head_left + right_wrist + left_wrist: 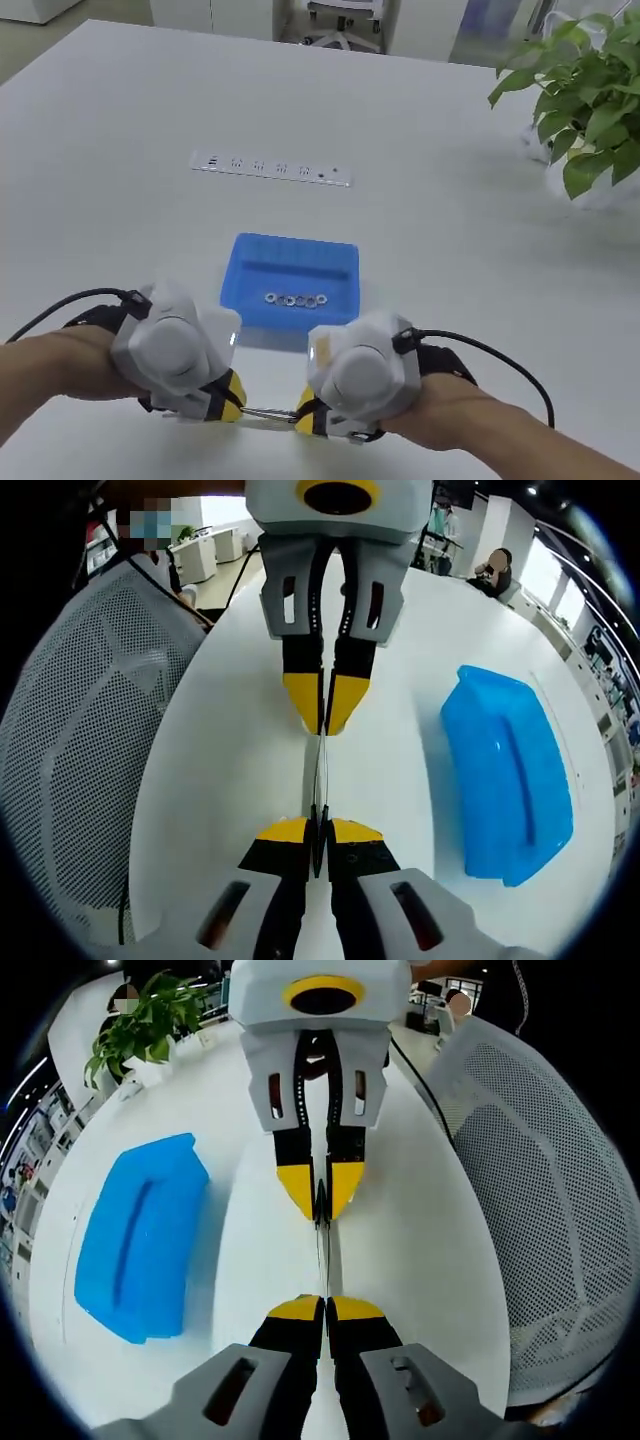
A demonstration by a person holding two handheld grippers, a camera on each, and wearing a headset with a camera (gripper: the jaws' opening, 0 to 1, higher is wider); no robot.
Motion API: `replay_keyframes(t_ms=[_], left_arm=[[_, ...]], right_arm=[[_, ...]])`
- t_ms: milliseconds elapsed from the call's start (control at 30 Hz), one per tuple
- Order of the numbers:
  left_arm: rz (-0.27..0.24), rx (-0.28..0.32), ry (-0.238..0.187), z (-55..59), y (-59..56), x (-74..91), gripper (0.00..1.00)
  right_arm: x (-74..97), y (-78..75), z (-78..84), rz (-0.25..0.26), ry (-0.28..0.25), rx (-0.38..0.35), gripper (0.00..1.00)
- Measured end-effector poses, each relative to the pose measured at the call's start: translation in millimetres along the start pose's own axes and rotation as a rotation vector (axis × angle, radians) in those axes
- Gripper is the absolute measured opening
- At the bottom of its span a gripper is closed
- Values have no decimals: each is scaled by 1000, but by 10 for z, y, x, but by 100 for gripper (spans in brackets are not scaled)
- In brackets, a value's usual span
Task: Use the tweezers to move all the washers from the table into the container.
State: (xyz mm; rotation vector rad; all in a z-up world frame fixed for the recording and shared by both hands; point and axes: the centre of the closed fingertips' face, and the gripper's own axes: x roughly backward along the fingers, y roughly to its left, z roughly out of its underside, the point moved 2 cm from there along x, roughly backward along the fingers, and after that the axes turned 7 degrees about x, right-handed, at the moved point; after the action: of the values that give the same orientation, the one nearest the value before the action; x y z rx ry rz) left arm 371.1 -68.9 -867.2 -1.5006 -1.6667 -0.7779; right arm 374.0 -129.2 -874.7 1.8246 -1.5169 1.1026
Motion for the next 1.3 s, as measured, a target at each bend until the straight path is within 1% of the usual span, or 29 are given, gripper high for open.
replay_keyframes(t_ms=[267, 467, 600, 733, 867, 967, 1133, 1200, 1300], left_arm=[[1, -7, 20, 41, -10, -53, 6], [-1, 3, 12, 36, -5, -48, 6], [3, 2, 14, 37, -14, -48, 7], [4, 4, 17, 46, -22, -40, 8], [3, 3, 22, 64, -22, -29, 9], [4, 6, 25, 74, -24, -19, 10], [-7, 22, 5, 48, -5, 40, 12], [-14, 28, -3, 33, 2, 77, 14], [-24, 41, -11, 27, 19, 140, 18]], right_arm=[[-8, 7, 3, 0, -6, -11, 9], [-8, 12, 1, -3, -3, -13, 10], [-9, 17, -2, -9, 6, -2, 11], [-11, 7, 0, -3, 13, 13, 12], [-9, 7, 1, -4, 16, 13, 13], [-3, -1, 1, 0, 17, 11, 16], [39, -30, -18, 14, 11, 15, 20], [68, -53, -26, 25, 9, 15, 23], [144, -106, -57, 49, -7, 7, 26]])
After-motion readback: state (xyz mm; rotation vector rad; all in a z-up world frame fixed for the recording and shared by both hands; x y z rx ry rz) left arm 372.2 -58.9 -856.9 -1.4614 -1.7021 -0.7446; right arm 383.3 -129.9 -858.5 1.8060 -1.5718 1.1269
